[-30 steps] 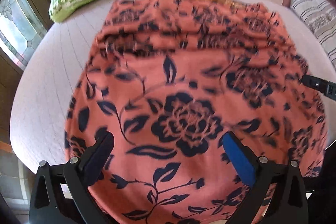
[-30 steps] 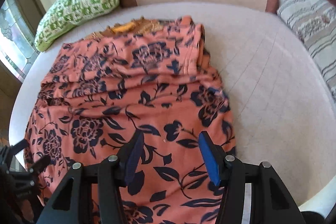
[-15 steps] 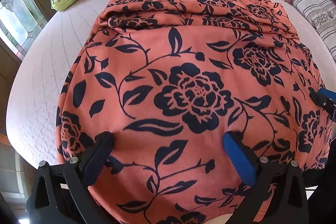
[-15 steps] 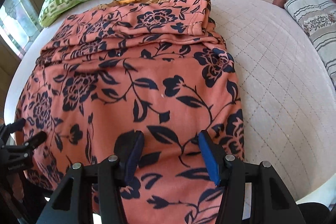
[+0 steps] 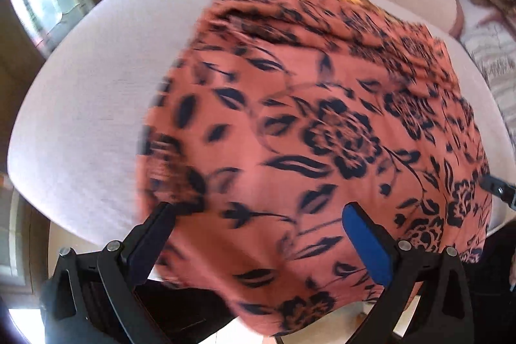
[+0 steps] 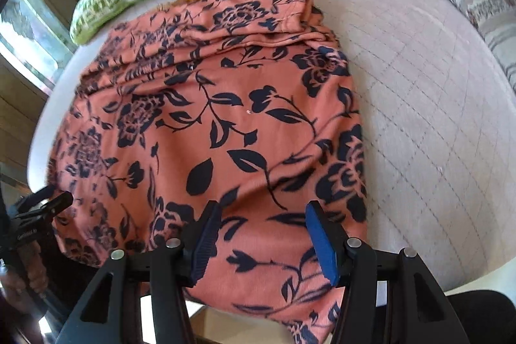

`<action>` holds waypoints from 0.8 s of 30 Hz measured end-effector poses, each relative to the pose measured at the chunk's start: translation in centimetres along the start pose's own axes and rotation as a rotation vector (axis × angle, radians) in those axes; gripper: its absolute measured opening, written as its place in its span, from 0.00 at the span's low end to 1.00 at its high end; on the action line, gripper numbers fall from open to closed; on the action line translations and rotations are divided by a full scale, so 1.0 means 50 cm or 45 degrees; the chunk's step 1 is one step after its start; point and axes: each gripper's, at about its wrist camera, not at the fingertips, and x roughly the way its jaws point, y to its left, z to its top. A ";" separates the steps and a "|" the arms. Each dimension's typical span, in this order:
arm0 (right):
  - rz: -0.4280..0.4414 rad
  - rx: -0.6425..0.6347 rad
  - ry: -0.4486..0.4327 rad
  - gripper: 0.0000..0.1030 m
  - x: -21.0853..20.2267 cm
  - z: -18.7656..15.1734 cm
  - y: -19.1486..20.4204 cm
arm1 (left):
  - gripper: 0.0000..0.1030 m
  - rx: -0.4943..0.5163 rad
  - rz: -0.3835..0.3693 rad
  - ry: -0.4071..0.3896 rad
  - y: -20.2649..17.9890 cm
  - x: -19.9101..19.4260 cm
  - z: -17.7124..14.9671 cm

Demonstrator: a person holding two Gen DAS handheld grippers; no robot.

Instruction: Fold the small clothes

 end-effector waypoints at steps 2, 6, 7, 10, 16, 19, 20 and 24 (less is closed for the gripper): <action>0.027 0.042 -0.041 0.57 -0.023 -0.006 -0.024 | 1.00 -0.064 0.026 -0.013 0.042 -0.016 -0.002; 0.090 0.153 -0.133 0.65 -0.065 -0.015 -0.084 | 1.00 -0.187 0.030 -0.014 0.117 -0.038 -0.005; 0.098 0.180 -0.152 0.66 -0.073 -0.014 -0.099 | 1.00 -0.220 0.038 -0.014 0.137 -0.046 0.004; 0.088 0.209 -0.169 0.66 -0.083 -0.016 -0.128 | 1.00 -0.305 0.029 -0.018 0.183 -0.057 0.004; 0.128 0.247 -0.137 0.66 -0.071 -0.008 -0.145 | 0.86 -0.393 -0.058 -0.028 0.248 -0.080 0.011; 0.134 0.226 -0.120 0.66 -0.065 -0.007 -0.135 | 0.67 -0.400 -0.084 0.001 0.263 -0.072 0.008; 0.135 0.221 -0.114 0.66 -0.060 -0.007 -0.134 | 0.62 -0.405 -0.088 0.011 0.265 -0.068 0.005; 0.156 0.231 -0.058 0.66 -0.043 -0.020 -0.136 | 0.47 -0.388 -0.135 0.047 0.254 -0.039 -0.003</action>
